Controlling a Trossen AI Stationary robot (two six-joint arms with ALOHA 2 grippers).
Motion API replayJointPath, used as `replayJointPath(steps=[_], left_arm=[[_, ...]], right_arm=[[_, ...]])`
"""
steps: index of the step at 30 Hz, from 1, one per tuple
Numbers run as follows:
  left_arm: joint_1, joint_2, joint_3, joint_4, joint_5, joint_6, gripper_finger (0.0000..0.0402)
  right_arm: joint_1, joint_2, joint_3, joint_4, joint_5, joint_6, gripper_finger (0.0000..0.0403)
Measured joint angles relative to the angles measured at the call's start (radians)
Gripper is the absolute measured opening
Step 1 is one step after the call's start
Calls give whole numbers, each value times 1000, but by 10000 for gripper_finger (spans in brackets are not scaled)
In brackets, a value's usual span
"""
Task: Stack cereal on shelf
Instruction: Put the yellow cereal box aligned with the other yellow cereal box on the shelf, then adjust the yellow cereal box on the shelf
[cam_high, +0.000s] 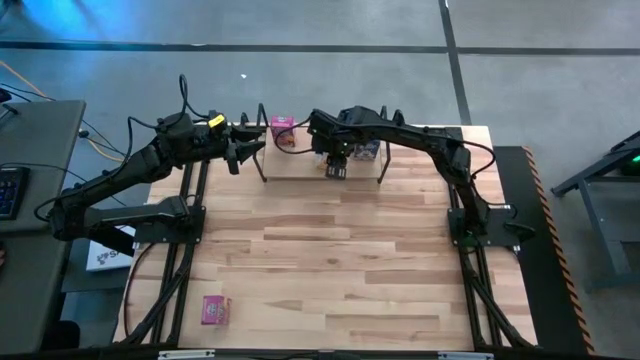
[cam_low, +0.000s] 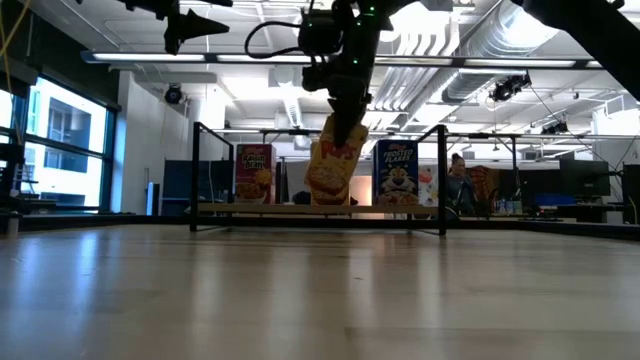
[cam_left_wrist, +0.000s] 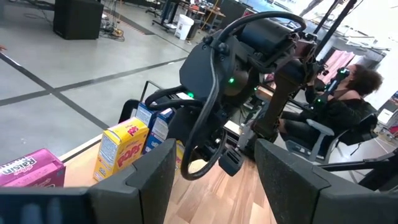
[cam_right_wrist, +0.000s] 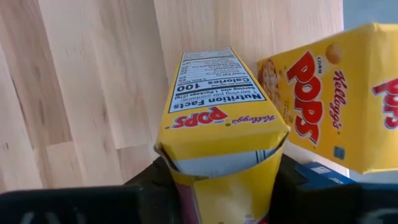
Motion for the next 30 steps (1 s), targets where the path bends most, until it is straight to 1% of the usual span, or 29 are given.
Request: replayJointPath(steps=[3,9,13,18,25,30], left_arm=[[0,0,0,0,0,0,209],[0,0,0,0,0,-1,209],[0,0,0,0,0,-1,209],[0,0,0,0,0,0,209],[0,0,0,0,0,0,209],[0,9,0,0,-2,0,209]], right_arm=[[-3,0,0,-3,-2,4,141],[-4,0,0,-5,-2,-14,193],[-7,0,0,5,-5,-27,212],[-7,0,0,33,-4,-34,216],[-9,0,0,33,36,-108,216],[-9,-1,0,33,38,-143,216]])
